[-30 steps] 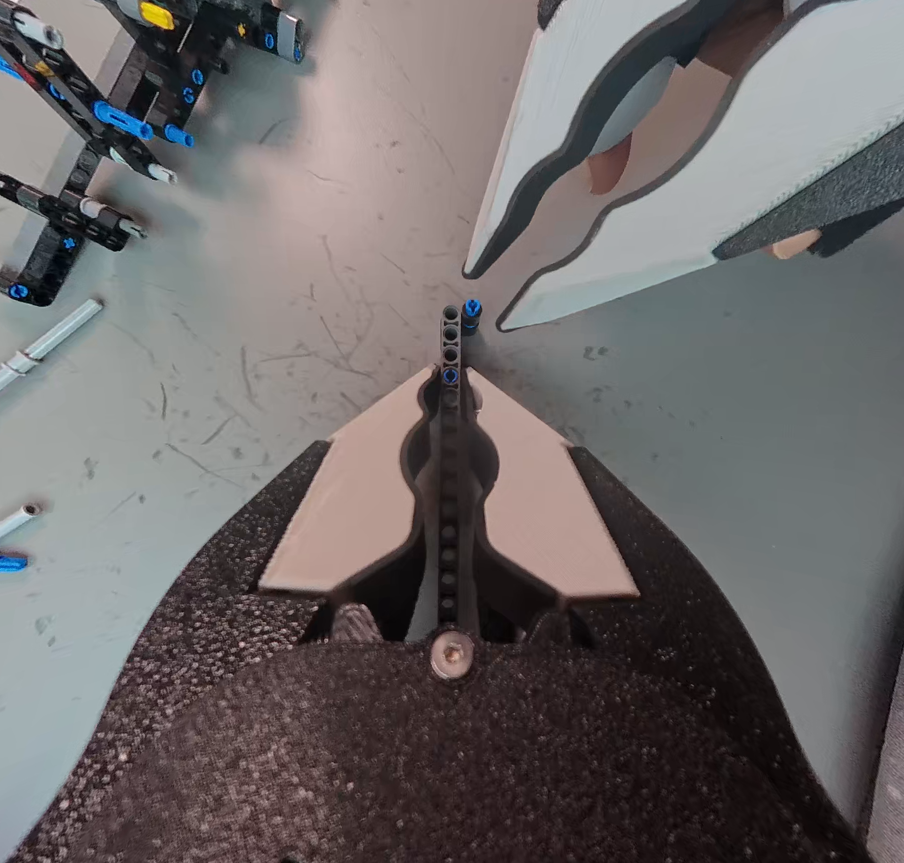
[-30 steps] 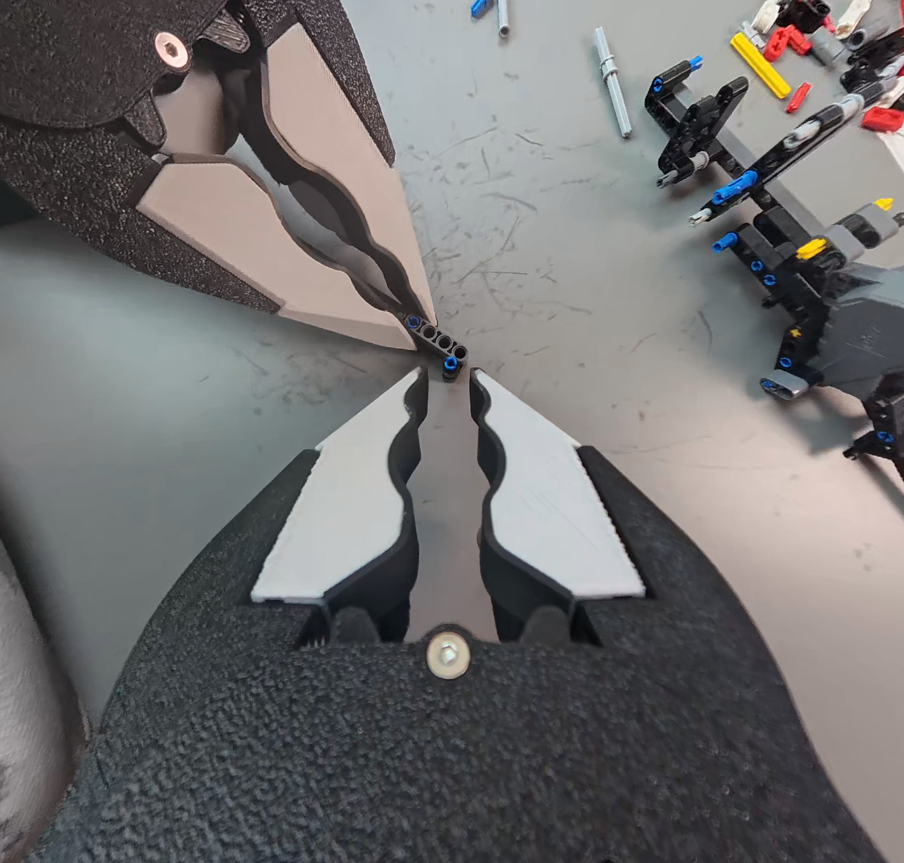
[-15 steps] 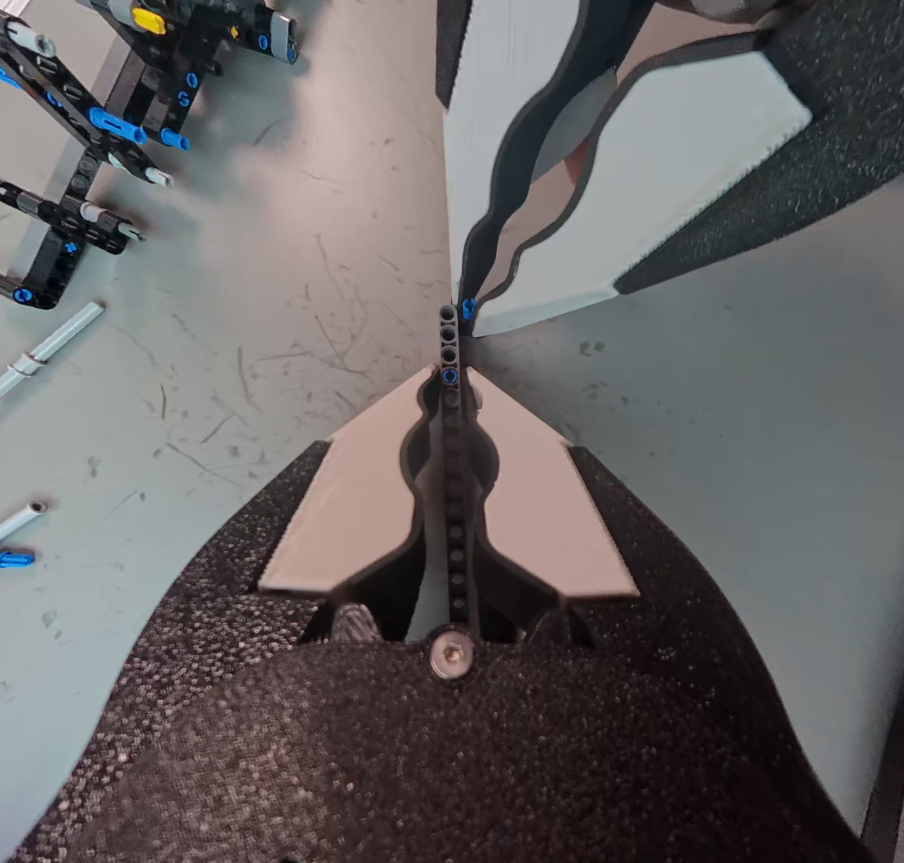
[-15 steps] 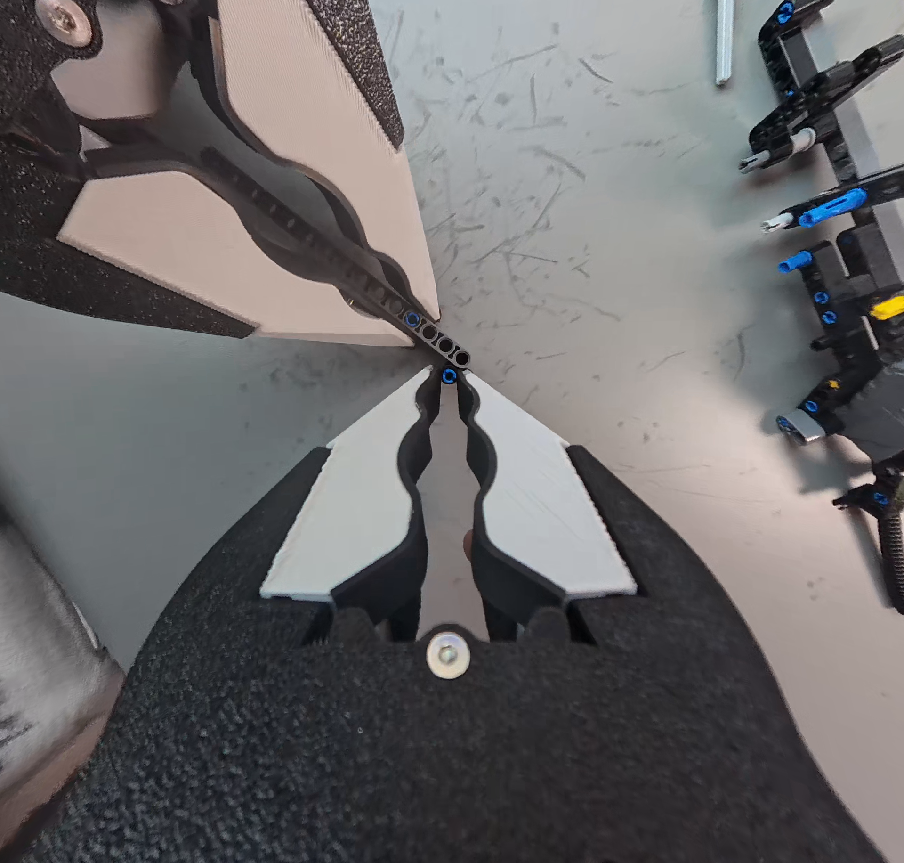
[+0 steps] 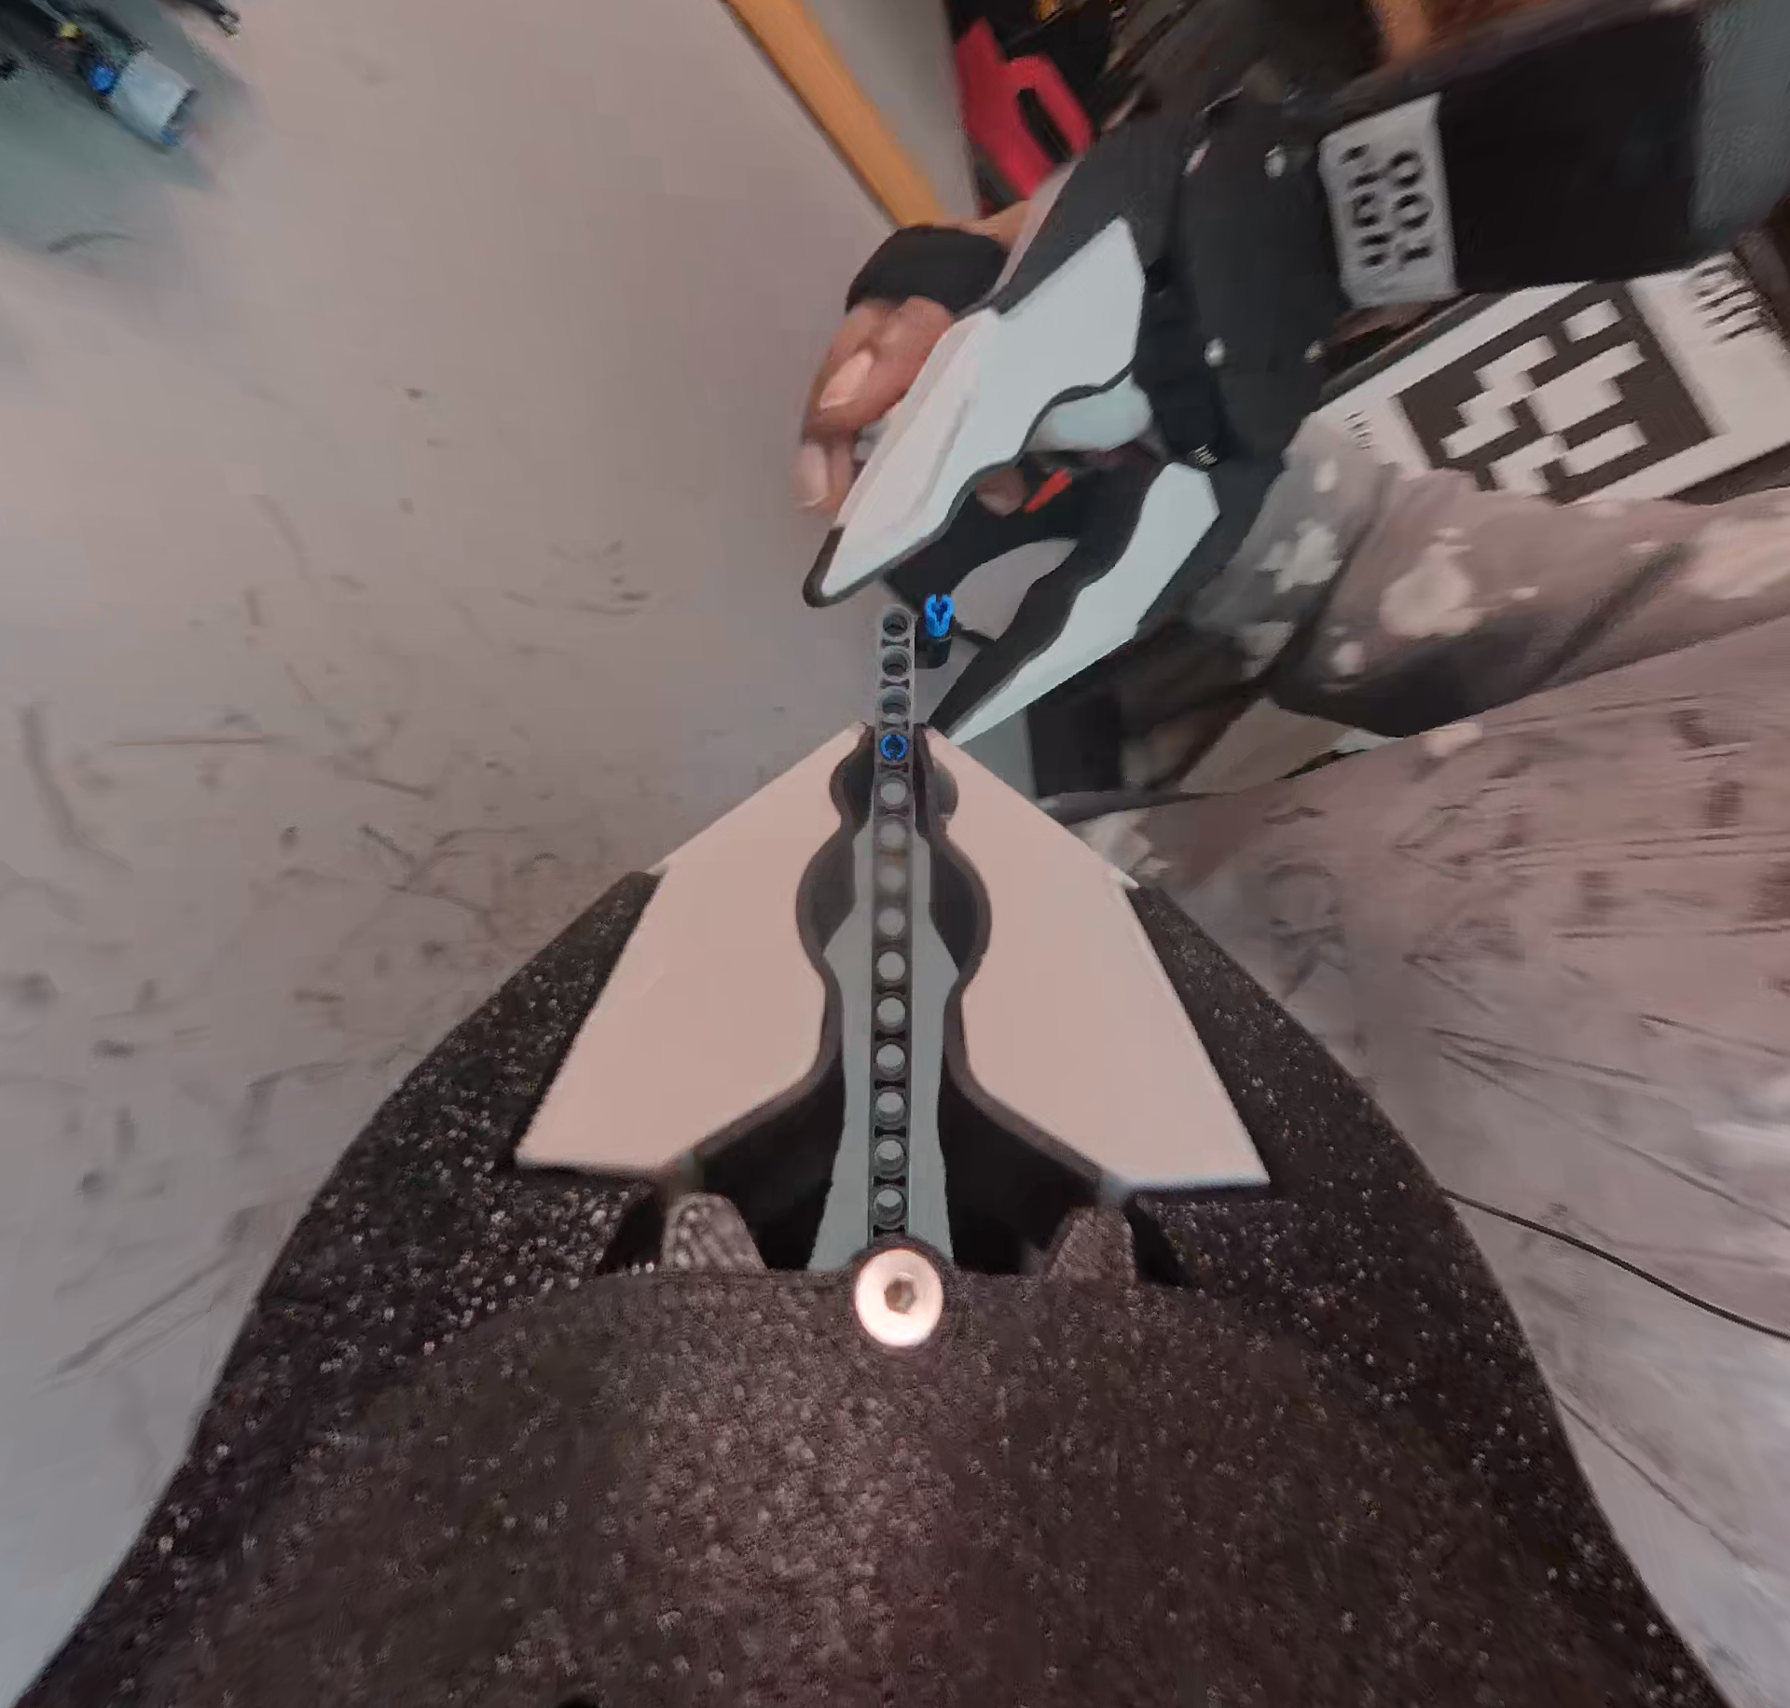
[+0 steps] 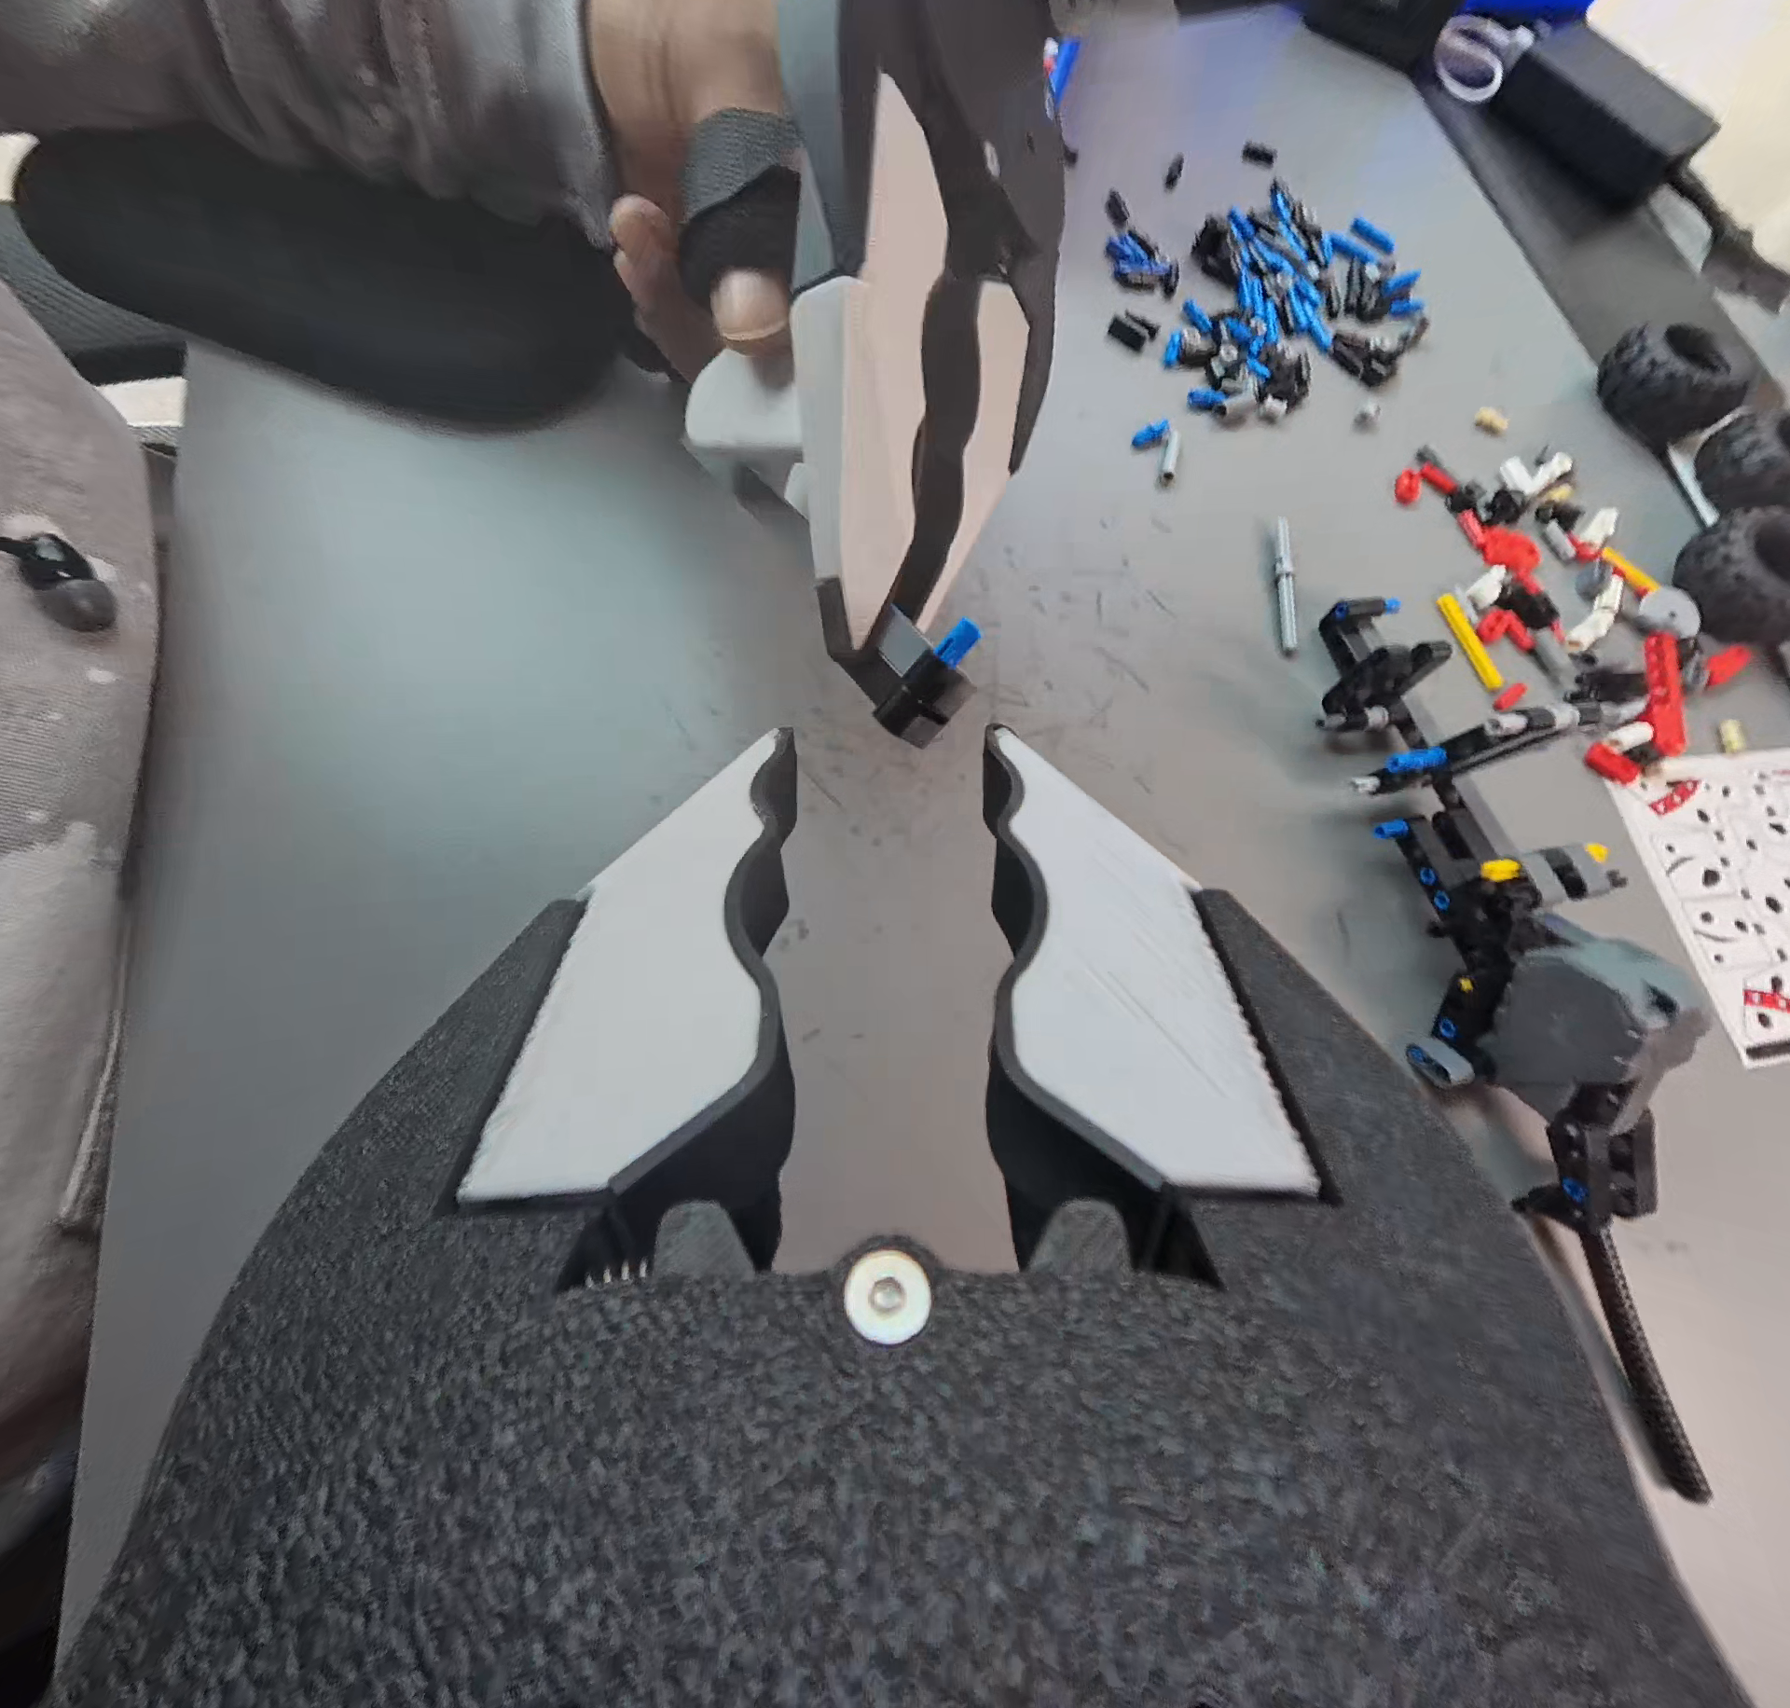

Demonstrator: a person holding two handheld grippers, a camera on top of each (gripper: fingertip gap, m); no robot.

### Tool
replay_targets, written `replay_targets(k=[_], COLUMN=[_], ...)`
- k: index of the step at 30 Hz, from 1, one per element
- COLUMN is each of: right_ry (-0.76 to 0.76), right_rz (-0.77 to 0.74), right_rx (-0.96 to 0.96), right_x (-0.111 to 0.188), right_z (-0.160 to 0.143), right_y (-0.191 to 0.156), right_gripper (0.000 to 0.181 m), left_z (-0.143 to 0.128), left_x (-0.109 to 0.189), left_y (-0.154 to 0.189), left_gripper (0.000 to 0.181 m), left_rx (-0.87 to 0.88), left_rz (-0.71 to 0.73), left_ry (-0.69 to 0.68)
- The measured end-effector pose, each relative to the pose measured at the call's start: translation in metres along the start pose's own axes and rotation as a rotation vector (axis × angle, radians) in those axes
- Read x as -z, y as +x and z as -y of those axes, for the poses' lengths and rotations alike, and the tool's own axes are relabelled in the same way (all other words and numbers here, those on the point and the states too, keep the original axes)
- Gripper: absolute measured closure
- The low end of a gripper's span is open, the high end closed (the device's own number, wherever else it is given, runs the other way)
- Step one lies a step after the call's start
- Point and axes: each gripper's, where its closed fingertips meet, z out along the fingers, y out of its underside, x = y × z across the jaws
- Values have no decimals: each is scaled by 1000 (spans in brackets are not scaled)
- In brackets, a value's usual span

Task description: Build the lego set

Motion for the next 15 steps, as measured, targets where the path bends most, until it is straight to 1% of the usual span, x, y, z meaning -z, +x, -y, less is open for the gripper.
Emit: replay_targets(k=[1, 4, 6, 11, 15], right_ry=[40, 123, 160, 239, 258], right_rz=[4, 13, 11, 71, 109], right_rx=[4, 0, 2, -9, 15], right_x=[3, 11, 14, 18, 20], right_z=[7, 22, 28, 43, 47], right_y=[-2, -5, -3, -6, -8], right_gripper=[143, 145, 146, 150, 155], left_z=[4, 10, 12, 13, 14], left_x=[3, 6, 6, 4, 5], left_y=[9, 26, 35, 44, 46], left_gripper=[172, 172, 172, 172, 172], left_rx=[18, 51, 66, 82, 93], left_rz=[-70, -208, -270, -333, -356], left_ry=[23, 65, 80, 91, 104])
